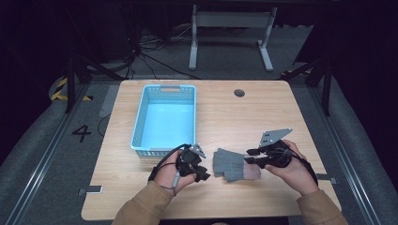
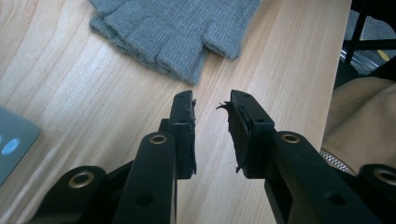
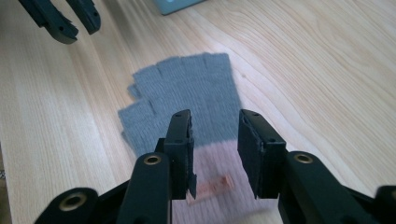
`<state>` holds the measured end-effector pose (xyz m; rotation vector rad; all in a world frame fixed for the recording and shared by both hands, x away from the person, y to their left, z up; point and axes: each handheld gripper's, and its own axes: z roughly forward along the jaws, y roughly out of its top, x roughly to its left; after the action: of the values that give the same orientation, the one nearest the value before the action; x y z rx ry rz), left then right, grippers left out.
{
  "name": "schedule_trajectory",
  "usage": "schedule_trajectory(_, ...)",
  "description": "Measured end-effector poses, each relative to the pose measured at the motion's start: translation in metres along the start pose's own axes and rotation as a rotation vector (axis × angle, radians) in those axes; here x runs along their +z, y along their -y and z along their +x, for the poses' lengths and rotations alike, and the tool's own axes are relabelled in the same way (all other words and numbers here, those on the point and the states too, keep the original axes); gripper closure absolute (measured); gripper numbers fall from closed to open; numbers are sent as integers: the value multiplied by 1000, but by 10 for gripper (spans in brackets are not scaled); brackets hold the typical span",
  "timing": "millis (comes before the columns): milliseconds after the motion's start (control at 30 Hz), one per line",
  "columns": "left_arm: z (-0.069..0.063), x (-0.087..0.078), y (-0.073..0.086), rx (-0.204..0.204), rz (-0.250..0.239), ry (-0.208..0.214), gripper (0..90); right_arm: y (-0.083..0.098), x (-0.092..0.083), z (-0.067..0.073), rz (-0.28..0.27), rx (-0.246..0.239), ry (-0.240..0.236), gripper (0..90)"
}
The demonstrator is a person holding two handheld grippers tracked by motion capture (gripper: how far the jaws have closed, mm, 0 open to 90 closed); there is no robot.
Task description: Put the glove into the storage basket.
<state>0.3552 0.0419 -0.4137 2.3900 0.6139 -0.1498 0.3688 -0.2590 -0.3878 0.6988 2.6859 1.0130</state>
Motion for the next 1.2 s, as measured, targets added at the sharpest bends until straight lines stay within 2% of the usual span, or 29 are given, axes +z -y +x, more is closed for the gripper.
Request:
schedule_trajectory(100, -1, 2, -1, 10, 9, -9, 717, 8, -7, -4, 11, 30, 32, 658)
schedule_trajectory(267, -2, 7, -2, 7, 25, -16, 729, 18, -15, -8, 26, 97, 50, 617)
schedule_trajectory(567, 1, 11, -3, -10, 21, -43, 731, 33, -22, -7, 66, 168, 22, 565)
schedule_trajectory(833, 1, 16, -5, -13, 28, -60, 731, 35, -18, 2, 113, 166, -8, 537)
schedule_trajectory(1200, 2, 28, -10, -1, 41, -44, 730, 42, -10, 8, 178, 172, -24, 512)
